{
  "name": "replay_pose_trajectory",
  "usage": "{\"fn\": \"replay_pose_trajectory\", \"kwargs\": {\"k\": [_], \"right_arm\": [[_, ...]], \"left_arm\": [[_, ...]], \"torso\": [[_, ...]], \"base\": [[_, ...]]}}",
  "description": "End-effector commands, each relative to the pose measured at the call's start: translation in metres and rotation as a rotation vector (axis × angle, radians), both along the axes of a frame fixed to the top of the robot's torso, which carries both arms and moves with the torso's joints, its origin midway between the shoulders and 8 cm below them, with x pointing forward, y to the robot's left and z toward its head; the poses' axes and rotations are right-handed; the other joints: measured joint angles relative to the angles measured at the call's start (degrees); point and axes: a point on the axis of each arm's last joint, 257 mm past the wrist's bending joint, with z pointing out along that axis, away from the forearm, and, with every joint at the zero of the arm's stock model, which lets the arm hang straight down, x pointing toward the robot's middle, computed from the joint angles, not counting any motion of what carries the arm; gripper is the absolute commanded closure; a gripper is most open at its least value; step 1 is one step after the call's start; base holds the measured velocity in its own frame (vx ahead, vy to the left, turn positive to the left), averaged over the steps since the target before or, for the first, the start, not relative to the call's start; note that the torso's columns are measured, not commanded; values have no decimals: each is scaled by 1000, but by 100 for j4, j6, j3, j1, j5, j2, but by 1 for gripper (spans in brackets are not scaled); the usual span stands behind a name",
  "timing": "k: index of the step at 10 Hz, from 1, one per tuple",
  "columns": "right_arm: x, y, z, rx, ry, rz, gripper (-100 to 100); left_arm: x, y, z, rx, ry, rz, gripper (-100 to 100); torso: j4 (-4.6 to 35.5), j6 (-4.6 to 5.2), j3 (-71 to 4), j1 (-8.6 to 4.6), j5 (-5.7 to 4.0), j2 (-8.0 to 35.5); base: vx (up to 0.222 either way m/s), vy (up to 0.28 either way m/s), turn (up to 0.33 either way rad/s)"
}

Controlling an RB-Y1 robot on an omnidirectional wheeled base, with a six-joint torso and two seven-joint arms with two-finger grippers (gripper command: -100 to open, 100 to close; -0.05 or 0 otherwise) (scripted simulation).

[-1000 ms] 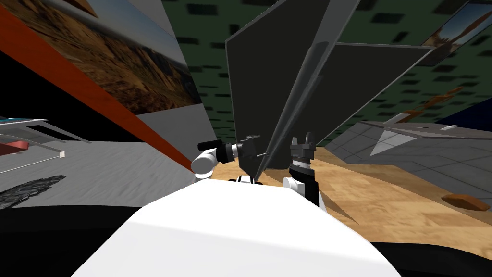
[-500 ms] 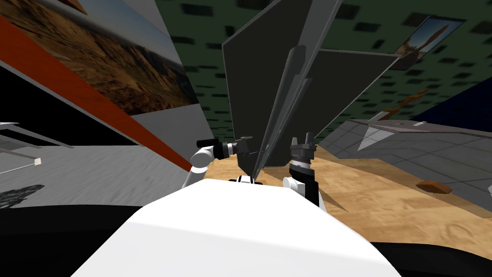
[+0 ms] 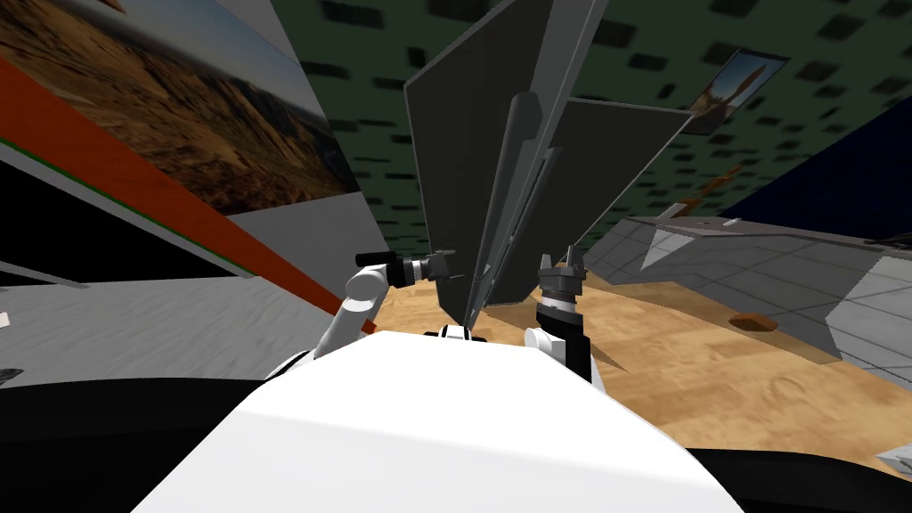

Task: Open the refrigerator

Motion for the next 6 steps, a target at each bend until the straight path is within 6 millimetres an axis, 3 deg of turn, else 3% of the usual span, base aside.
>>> {"fn": "replay_pose_trajectory", "kwargs": {"k": [1, 6], "right_arm": [[0, 0, 0, 0, 0, 0, 0], [0, 0, 0, 0, 0, 0, 0]], "left_arm": [[12, 21, -4, 21, 19, 34, -100], [39, 73, 9, 30, 51, 122, -100]], "torso": [[0, 3, -1, -1, 0, 0], [0, 0, -1, 3, 1, -1]], "base": [[-36, 5, -65], [-37, 10, -99]]}}
